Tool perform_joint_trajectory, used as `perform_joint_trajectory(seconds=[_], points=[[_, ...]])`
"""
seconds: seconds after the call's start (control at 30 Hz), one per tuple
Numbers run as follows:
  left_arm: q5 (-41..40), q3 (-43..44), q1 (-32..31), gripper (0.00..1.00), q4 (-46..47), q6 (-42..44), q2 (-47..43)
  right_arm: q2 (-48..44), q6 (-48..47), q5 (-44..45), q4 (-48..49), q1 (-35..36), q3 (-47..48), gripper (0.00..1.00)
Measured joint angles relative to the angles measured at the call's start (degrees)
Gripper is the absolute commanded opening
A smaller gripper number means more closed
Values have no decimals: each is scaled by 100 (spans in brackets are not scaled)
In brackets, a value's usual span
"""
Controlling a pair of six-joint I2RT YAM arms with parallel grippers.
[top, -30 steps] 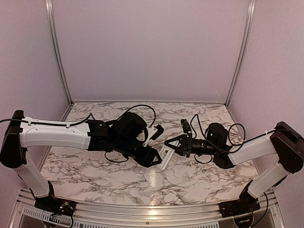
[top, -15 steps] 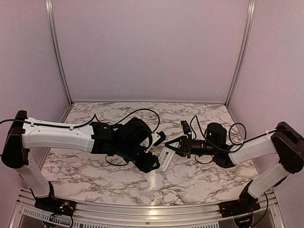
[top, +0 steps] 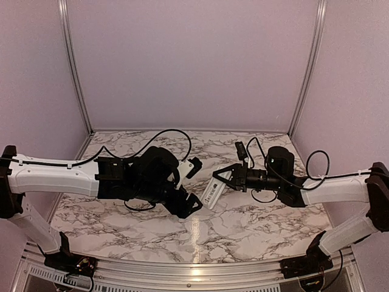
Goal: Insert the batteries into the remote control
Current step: Pass from the right arm to the left
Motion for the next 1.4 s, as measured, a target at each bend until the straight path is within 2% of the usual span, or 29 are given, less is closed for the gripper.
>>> perform_joint_trajectory(seconds=[0.4, 0.5, 0.73, 0.83, 0.9, 0.97, 1.03, 1.1, 1.27, 1.3, 1.33, 1.37, 1.4], points=[[-348, 782, -122, 80, 109, 2, 894, -13, -201, 323, -501, 251, 293, 0], [-378, 859, -138, 74, 109, -9, 1032, -13, -208, 382, -533, 284, 345, 0], [-470, 975, -164, 50, 79, -74, 1145, -13, -243, 496, -564, 291, 393, 2], [-511, 1003, -160, 43, 70, -247, 1145, -35, -273, 557, -542, 291, 409, 11], [-525, 1010, -160, 39, 70, -269, 1145, -35, -278, 555, -555, 291, 439, 22], [-529, 1012, -160, 35, 72, -293, 1145, -35, -284, 549, -599, 286, 452, 36], [-505, 977, -153, 32, 114, -286, 1128, -46, -254, 468, -621, 267, 461, 46], [-400, 817, -114, 29, 254, -289, 1045, -94, -223, 354, -619, 223, 466, 50], [433, 0, 83, 29, 984, -328, 409, -487, -420, -76, -498, -7, 487, 64], [671, -129, 131, 29, 1202, -345, 245, -575, -485, -168, -474, -39, 518, 71], [813, -190, 157, 29, 1338, -358, 142, -649, -579, -273, -457, -55, 566, 73], [962, -256, 186, 29, 1506, -365, 37, -710, -640, -350, -422, -66, 608, 84], [1187, -345, 229, 29, 1751, -374, -114, -787, -765, -461, -380, -68, 662, 86]])
